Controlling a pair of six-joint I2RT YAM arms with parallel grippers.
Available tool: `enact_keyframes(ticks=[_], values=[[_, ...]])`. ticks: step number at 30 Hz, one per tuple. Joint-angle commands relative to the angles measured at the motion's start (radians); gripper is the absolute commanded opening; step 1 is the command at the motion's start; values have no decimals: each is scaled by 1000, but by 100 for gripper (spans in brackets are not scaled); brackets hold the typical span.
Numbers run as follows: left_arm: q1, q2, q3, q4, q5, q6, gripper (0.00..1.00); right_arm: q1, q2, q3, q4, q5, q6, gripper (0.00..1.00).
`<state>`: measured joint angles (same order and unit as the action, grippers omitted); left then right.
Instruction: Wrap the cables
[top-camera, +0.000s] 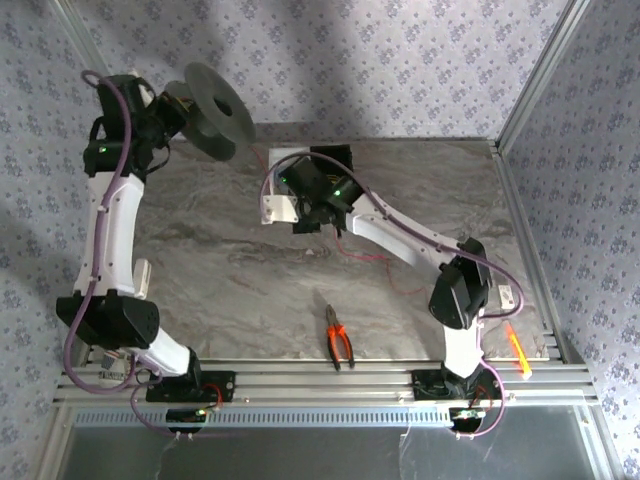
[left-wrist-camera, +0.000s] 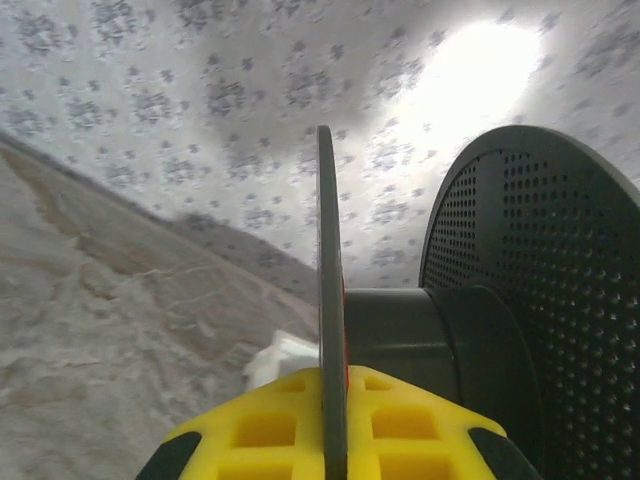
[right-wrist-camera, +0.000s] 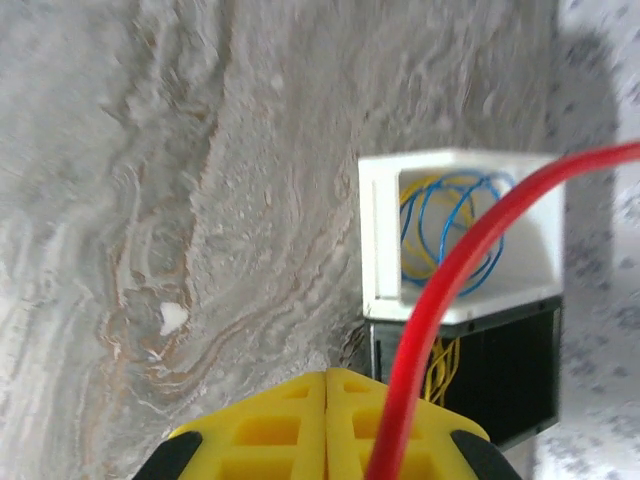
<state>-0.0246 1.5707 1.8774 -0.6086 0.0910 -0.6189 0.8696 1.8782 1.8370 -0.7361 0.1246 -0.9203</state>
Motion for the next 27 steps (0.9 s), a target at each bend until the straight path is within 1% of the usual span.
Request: enact_keyframes(ticks=[1, 5, 7, 12, 16, 20, 23, 27], values=[[-56, 11, 68, 53, -199, 120, 0, 44, -97, 27, -82, 31, -83, 0], [-101, 44, 68, 16, -266, 190, 0, 83, -161, 62, -79, -3, -119, 0], [-126, 63, 103, -18, -300, 238, 0, 91, -183, 80, -71, -26, -130, 0], [-220, 112, 118, -106, -377, 378, 0, 76, -202, 157, -28, -111, -142, 0], [-307, 136, 111, -171, -411, 485, 0, 47, -167, 248, 27, -166, -144, 0], [-379, 144, 78, -232, -440, 577, 0, 17, -110, 348, 65, -183, -135, 0], [-412, 123, -11, -241, -453, 623, 0, -22, -65, 427, 75, -194, -119, 0], [-431, 77, -93, -246, -418, 669, 0, -99, 0, 519, 78, -217, -86, 0]])
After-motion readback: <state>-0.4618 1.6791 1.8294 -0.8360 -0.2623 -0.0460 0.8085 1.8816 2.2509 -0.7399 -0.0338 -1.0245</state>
